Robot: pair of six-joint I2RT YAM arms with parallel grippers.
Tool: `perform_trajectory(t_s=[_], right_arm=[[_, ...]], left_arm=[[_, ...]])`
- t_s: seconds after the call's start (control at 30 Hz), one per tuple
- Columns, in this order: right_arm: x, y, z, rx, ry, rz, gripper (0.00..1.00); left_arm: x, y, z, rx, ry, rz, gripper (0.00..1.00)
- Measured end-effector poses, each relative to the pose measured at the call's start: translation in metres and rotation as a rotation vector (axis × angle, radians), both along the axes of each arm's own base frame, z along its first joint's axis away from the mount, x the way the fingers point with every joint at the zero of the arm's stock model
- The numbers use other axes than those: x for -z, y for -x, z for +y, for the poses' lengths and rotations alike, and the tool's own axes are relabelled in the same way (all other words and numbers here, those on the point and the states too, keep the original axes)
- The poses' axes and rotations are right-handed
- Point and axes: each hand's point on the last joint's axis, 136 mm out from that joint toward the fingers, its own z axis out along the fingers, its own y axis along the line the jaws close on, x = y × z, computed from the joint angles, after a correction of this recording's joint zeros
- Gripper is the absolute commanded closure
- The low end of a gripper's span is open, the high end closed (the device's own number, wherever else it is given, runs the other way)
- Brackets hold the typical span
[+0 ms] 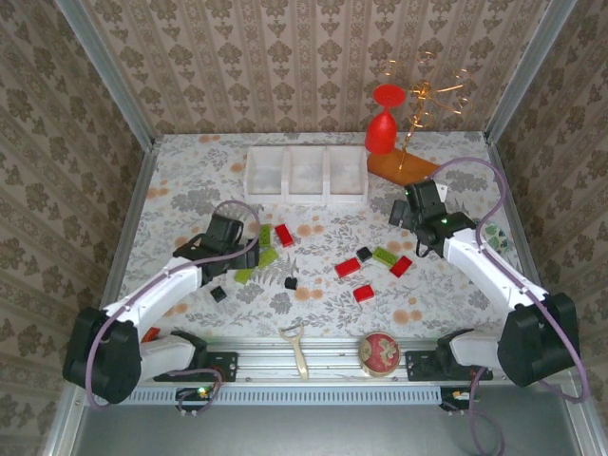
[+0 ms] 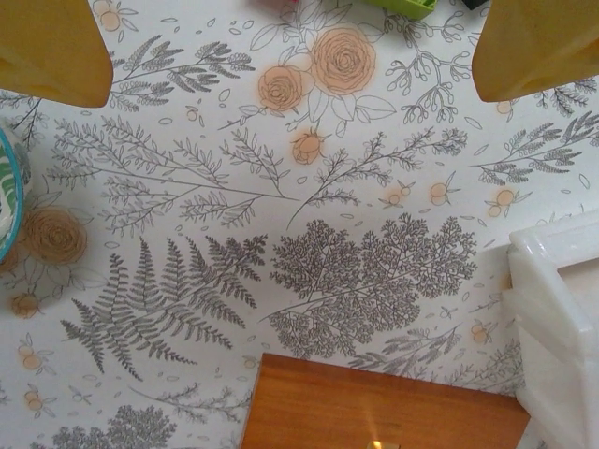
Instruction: Sort the legos into containers by color
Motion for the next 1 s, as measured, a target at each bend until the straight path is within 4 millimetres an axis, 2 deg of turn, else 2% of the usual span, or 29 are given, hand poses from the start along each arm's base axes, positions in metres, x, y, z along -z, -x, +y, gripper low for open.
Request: perform_trajectory(t_s=[0.17, 0.53, 0.8, 1.0], right_arm=[[0.003, 0.002, 0.002, 0.004, -0.002, 0.020, 0.00], [0.006, 0.003, 0.004, 0.009, -0.009, 0.026, 0.00], [0.007, 0.003, 0.004, 0.009, -0.009, 0.030, 0.00], [0.013, 0.001, 0.005, 0.008, -0.005, 0.049, 0.00]], left_arm=[[0.013, -0.002, -0.009, 0.026, 0.000, 0.043, 0.20], [0.029, -0.021, -0.024, 0.042, 0.018, 0.066, 0.33], [0.032, -0.026, -0.020, 0.014, 0.027, 0.064, 0.46], [0.030, -0.037, -0.009, -0.036, 0.044, 0.041, 0.47]])
